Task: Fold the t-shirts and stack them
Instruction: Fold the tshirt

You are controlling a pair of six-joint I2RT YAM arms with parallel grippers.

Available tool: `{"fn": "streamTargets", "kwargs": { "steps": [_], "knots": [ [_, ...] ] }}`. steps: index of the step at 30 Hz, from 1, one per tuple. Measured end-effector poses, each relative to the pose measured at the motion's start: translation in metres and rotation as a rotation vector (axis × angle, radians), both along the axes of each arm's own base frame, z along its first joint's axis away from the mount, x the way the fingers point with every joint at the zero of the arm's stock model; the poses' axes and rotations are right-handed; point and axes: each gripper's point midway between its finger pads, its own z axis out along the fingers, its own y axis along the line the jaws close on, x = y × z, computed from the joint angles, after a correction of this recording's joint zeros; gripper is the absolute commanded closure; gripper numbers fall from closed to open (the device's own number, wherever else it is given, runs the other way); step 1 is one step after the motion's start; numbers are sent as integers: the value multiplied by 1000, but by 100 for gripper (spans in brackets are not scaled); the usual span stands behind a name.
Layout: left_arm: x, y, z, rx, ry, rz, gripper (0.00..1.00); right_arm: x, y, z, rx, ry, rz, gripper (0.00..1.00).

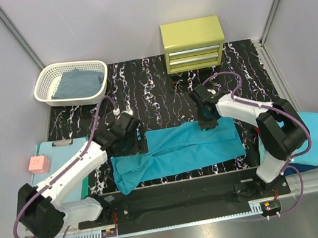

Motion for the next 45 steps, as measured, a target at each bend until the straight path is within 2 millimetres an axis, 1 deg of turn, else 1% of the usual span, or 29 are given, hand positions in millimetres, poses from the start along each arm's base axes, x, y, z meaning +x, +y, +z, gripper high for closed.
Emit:
{"fn": "streamTargets", "kwargs": {
  "steps": [1,2,4,5,7,8,10,12,17,19,23,27,29,32,38,41,45],
  "knots": [
    [9,-2,8,-11,-34,8,26,0,0,0,0,0,0,72],
    [16,-5,13,-17,-58,14,29,0,0,0,0,0,0,72],
    [28,-9,12,-8,-74,22,36,0,0,0,1,-1,0,72],
    [31,-11,8,-1,-71,23,44,0,0,0,1,0,1,72],
    [37,-12,-9,39,-42,25,55,0,0,0,1,-2,1,72],
    [39,-12,-17,57,-25,24,65,1,0,0,2,-2,2,72],
    [41,-12,-34,91,11,22,72,1,0,0,1,-3,3,72],
    [43,-12,-49,122,43,18,77,1,0,0,0,-4,4,72],
    [43,-6,-79,191,113,17,76,3,-4,-4,-29,-2,-1,76],
    [45,-2,-83,202,126,26,76,2,-7,-12,-54,16,-6,77],
    [53,2,-83,202,124,46,75,-3,-15,-24,-102,55,-17,78],
    [60,3,-81,193,110,55,69,-3,-17,-25,-115,55,-35,78],
    [62,2,-80,191,104,52,68,-4,-18,-25,-118,57,-42,78],
    [67,2,-77,185,95,50,67,-7,-19,-25,-121,69,-60,78],
    [85,2,-68,167,66,60,66,-13,-22,-27,-120,84,-92,77],
    [88,2,-71,176,74,54,65,-18,-24,-27,-118,89,-106,77],
    [91,1,-82,196,100,41,66,-23,-26,-27,-120,101,-121,76]
  ]
}}
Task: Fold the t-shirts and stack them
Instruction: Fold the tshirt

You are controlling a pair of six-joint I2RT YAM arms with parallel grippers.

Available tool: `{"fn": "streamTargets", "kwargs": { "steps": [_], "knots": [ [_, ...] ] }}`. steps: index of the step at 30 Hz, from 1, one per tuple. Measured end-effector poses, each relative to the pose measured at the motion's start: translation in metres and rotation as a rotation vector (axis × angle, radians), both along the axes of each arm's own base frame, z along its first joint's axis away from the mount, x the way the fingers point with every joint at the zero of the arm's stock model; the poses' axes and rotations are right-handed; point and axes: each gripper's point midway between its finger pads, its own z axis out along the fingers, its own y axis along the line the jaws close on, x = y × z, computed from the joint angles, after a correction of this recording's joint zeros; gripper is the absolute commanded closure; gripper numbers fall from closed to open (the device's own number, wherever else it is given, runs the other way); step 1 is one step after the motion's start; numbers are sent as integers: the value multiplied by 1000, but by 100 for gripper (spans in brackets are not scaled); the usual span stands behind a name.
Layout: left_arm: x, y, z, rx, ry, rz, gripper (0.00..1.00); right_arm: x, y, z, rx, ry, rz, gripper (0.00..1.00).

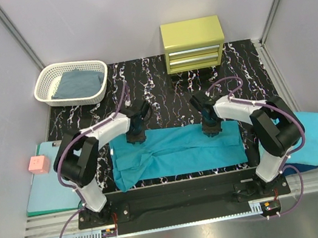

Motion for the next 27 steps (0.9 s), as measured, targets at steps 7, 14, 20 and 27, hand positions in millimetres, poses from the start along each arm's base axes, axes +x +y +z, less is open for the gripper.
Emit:
{"fn": "streamTargets", "kwargs": {
  "steps": [7,14,20,27],
  "knots": [
    [2,-1,4,-11,-9,-9,48,-8,-3,3,14,-7,-2,68],
    [9,-6,101,-185,-271,-15,35,2,2,54,76,-138,30,63],
    [-9,-5,111,-261,-291,-5,34,0,4,63,82,-154,47,61],
    [-67,13,45,-209,-78,30,33,-46,-18,36,53,-71,-15,63]
  ]
}}
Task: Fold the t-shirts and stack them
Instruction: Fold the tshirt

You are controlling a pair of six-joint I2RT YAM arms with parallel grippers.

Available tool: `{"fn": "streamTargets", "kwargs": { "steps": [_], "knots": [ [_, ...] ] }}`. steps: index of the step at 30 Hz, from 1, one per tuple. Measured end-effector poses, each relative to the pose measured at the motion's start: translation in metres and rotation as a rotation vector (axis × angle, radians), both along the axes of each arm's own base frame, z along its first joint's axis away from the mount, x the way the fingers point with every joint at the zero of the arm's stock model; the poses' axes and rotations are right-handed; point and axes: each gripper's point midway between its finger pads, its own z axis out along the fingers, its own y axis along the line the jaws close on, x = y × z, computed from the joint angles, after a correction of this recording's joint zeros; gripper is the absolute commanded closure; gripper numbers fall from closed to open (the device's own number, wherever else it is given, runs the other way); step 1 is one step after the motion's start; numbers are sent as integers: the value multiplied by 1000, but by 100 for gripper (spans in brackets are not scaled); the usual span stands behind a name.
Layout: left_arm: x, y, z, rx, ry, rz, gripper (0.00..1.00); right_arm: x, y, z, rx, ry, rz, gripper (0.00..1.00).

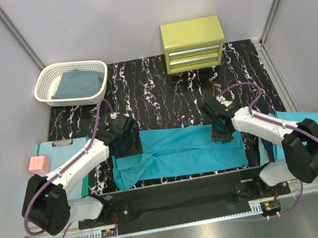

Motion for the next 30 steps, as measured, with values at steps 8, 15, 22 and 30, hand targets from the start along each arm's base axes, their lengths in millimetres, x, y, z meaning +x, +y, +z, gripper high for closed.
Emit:
{"fn": "streamTargets", "kwargs": {
  "steps": [8,15,22,30],
  "knots": [
    [-14,-4,-21,12,74,-14,38,-5,6,-2,16,2,-26,64],
    [-8,-11,-57,107,244,-22,42,7,15,10,39,-33,-39,65],
    [25,-30,-56,94,270,-19,42,10,13,17,31,-56,-46,64],
    [82,-43,-55,83,246,-6,42,6,6,17,-1,-44,-44,66]
  ]
}}
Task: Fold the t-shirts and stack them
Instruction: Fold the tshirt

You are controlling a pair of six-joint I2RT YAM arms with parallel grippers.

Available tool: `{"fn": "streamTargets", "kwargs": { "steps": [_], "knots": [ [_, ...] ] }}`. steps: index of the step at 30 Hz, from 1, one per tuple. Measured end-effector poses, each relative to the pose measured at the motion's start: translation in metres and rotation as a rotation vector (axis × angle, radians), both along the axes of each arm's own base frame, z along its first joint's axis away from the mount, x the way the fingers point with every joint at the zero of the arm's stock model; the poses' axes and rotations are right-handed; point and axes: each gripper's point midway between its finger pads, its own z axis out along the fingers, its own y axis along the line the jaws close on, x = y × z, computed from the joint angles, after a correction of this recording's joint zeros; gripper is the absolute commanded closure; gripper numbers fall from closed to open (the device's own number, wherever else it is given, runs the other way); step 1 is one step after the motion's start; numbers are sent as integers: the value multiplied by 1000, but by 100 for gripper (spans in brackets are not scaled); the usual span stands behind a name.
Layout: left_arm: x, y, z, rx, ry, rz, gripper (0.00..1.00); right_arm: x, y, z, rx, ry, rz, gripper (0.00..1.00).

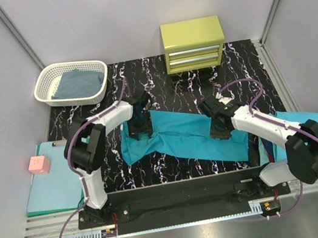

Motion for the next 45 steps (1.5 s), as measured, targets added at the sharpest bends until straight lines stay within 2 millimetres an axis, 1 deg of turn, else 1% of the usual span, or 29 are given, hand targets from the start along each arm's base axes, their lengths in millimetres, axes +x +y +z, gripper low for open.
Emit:
{"fn": "streamTargets", "kwargs": {
  "steps": [4,8,11,13,17,19,22,25,28,31,41,42,45],
  "knots": [
    [28,0,0,1,-20,0,42,1,-11,-3,-68,5,-11,67],
    [51,-1,1,6,-36,-10,42,13,-14,-10,-144,26,-23,67],
    [69,-1,1,9,-42,-20,42,29,-8,-14,-173,34,-26,67],
    [84,-3,1,9,-51,-31,41,42,-2,-12,-178,23,-27,67],
    [111,-8,3,10,-73,-50,42,67,5,-2,-191,-26,-34,67],
    [118,-9,3,9,-81,-55,42,78,5,3,-202,-50,-44,67],
    [121,-7,3,10,-82,-54,41,94,-4,4,-221,-60,-79,67],
    [122,-5,3,14,-82,-49,41,102,-23,-8,-257,-27,-133,68],
    [123,-3,3,15,-81,-46,41,101,-41,-28,-295,39,-169,68],
    [123,-2,3,15,-81,-42,41,96,-50,-46,-326,101,-179,68],
    [124,-1,4,17,-81,-44,40,92,-48,-50,-319,137,-152,69],
    [125,-1,4,20,-80,-46,40,89,-48,-50,-313,140,-147,69],
    [131,0,4,27,-77,-52,40,74,-43,-51,-291,165,-119,69]
  ]
}}
